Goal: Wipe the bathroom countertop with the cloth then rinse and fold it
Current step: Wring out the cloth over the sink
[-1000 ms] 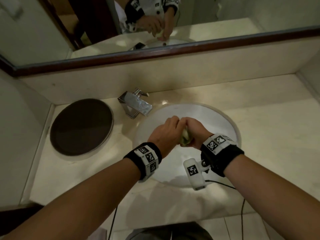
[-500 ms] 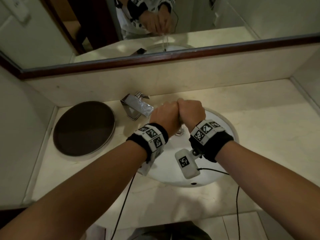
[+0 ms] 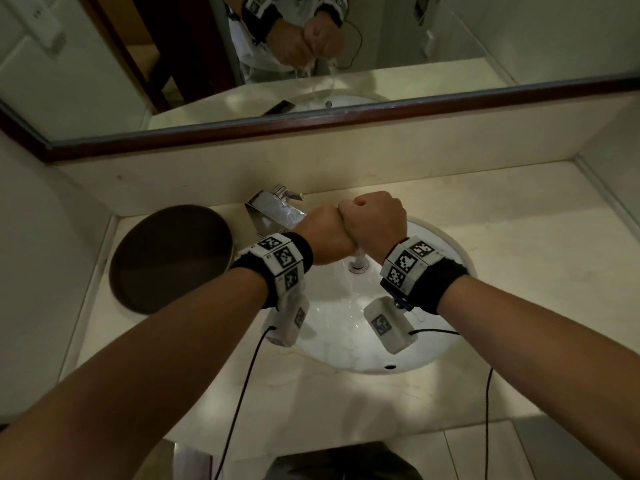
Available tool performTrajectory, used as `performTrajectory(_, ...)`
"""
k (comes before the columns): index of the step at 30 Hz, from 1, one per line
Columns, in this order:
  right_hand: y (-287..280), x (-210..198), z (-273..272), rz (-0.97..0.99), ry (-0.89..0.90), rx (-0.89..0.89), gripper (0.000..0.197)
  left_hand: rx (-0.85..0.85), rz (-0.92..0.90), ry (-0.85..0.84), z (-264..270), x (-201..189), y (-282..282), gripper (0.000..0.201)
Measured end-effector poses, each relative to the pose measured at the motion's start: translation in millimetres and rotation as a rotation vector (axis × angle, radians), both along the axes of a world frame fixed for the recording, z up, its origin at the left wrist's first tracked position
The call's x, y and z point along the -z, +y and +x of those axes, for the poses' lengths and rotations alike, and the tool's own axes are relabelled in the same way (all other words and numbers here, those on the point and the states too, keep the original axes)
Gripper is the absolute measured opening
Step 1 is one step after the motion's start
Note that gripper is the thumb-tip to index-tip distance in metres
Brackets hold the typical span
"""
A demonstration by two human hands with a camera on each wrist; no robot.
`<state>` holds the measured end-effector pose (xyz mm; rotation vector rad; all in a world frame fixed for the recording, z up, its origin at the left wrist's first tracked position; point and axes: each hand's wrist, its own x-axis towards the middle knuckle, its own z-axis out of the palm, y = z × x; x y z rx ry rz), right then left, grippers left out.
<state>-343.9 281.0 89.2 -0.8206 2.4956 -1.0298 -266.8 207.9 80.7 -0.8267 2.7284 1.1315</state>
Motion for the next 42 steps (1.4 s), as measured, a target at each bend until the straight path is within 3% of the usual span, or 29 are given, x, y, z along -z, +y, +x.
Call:
performTrajectory(4,2.7,0.7,-1.0,-0.052,0.076,-0.088,0.047,0.006,0.212,0.047,4.0,-6.3,-0.3,0.025)
performTrajectory(11,9.0,10.8,-11.2,-0.249,0.157,-0.259,0.037,-0.013,0.554,-0.091,13.0,-15.3,-3.1,0.041)
performTrajectory(14,13.8,21.5,-9.6,-0.247,0.138,-0.248,0.028,-0.049,0.547,-0.070,17.1,-9.6,-0.6,0.041)
performTrajectory(16,19.5,30.7,-9.1,-0.191,-0.043,-0.214,0.022,-0.092,0.505,-0.067,20.1,0.8,-0.1,0.041)
performTrajectory(18,27.8,37.8,-8.6,-0.152,-0.405,-0.137,0.030,-0.072,0.348,-0.090,24.1,10.3,2.3,0.036)
performTrajectory(21,45.2,44.6,-7.8,-0.150,-1.060,0.002,0.054,0.031,-0.163,-0.093,27.9,17.8,11.7,0.028)
performTrajectory(23,53.9,49.4,-8.5,-0.173,-1.321,0.013,0.070,0.113,-0.426,-0.068,27.2,19.2,18.9,0.028)
performTrajectory(26,57.0,48.2,-11.2,-0.189,-1.411,0.010,0.074,0.212,-0.696,-0.094,23.4,19.6,26.5,0.036)
performTrajectory(32,50.4,42.0,-23.6,-0.290,-1.522,0.110,0.061,0.412,-0.975,-0.074,19.7,12.4,28.9,0.050)
performTrajectory(35,39.3,38.0,-16.0,-0.196,-1.389,0.161,0.044,0.381,-0.995,-0.073,13.8,16.5,36.3,0.042)
performTrajectory(39,25.1,32.3,-1.8,-0.157,-1.045,0.266,0.022,0.264,-0.828,-0.183,7.4,9.1,45.8,0.028)
performTrajectory(42,18.9,28.2,0.9,-0.029,-0.574,0.088,0.015,0.201,-0.846,-0.121,4.4,4.5,41.8,0.028)
